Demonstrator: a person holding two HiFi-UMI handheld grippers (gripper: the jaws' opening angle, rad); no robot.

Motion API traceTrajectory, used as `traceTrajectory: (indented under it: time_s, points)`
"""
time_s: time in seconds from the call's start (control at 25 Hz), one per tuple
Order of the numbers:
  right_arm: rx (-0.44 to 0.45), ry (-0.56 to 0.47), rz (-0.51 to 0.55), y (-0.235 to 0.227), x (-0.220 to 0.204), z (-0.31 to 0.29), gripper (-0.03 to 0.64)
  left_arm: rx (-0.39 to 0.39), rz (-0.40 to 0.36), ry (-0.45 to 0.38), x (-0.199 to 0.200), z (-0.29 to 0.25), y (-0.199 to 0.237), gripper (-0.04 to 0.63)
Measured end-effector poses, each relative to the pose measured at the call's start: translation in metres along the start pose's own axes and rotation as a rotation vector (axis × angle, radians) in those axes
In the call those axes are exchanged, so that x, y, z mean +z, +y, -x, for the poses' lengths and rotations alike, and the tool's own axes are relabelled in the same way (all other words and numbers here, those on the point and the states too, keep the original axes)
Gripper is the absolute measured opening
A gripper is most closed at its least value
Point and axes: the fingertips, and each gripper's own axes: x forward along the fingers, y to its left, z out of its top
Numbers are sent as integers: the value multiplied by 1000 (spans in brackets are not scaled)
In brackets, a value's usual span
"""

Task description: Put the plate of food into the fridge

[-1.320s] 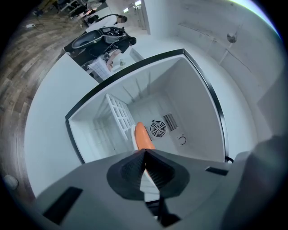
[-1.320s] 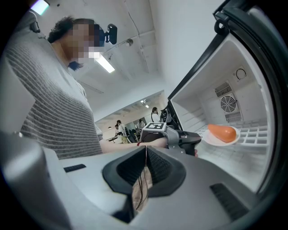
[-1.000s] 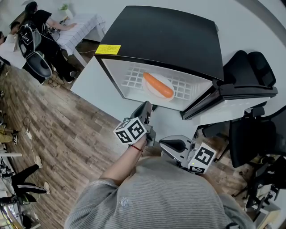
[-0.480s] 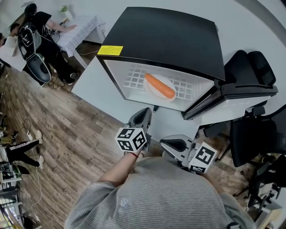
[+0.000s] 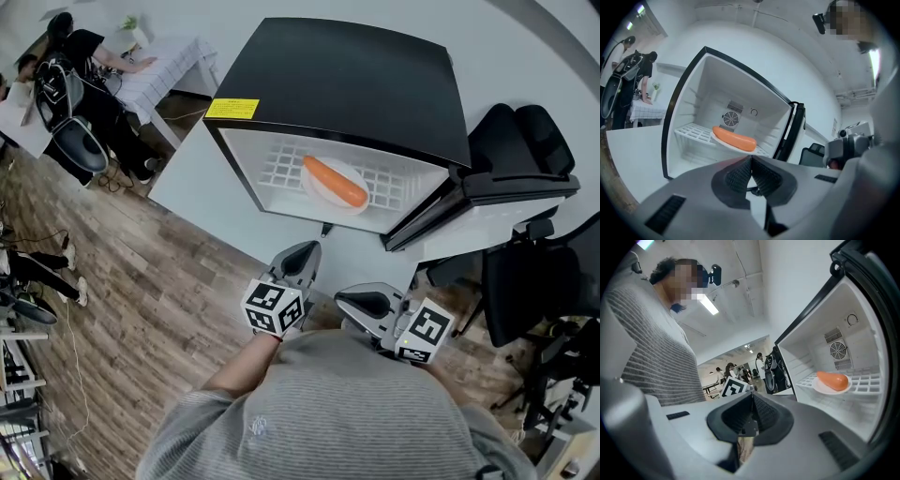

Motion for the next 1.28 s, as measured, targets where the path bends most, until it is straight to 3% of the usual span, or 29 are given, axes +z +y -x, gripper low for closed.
traceTrajectory:
  time_s: [0.32,0.6,1.28]
  points:
    - [-15,-8,1,3,-1,-2,14,-117,-30,13,-8,15,-23,11]
    - [-24,-17,0,7,-1,-2,14,-264,-54,32,-12,32,-53,11]
    - [-45,-32,-27,16,-7,-5,14,-385,-79,99,-27,81,-74,11]
